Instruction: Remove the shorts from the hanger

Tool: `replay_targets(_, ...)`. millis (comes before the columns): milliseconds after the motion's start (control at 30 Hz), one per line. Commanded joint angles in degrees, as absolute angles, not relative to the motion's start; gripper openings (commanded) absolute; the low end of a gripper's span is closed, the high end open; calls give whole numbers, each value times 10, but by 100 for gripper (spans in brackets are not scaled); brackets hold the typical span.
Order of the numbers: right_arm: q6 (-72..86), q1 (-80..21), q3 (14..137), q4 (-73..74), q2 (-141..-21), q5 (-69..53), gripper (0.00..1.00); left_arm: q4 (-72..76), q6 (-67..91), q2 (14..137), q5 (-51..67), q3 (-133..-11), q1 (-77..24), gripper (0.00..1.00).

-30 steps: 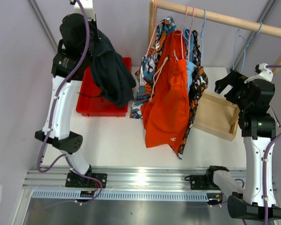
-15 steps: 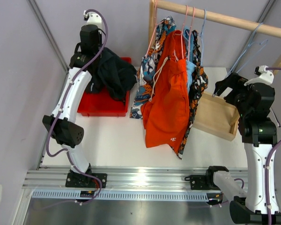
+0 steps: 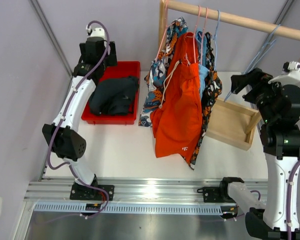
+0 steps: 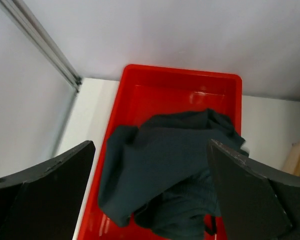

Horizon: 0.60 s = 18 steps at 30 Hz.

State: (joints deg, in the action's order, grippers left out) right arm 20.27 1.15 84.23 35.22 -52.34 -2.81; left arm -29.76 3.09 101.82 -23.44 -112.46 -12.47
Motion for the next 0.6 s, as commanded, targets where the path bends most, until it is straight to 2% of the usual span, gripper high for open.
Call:
replay_targets(0,229,7,898,272,-547,-119,99,-325,103,971,-188,-1052,-127,99)
replay_targets(133,246,2,953,253,-608,-159,98,-295,137,852,-171,-926,-145,99)
replay_targets(267,233,-40,1004,247,-667,-135,97,-296,141,742,-181,-783,-178,99)
replay_targets(467,214,-72,1063,259,-750,-97,93,-324,143,590,-176,-662,-197,99)
replay_targets(567,208,-83,1050,243,-762,-76,91,-333,143,535,-167,-622,-198,99)
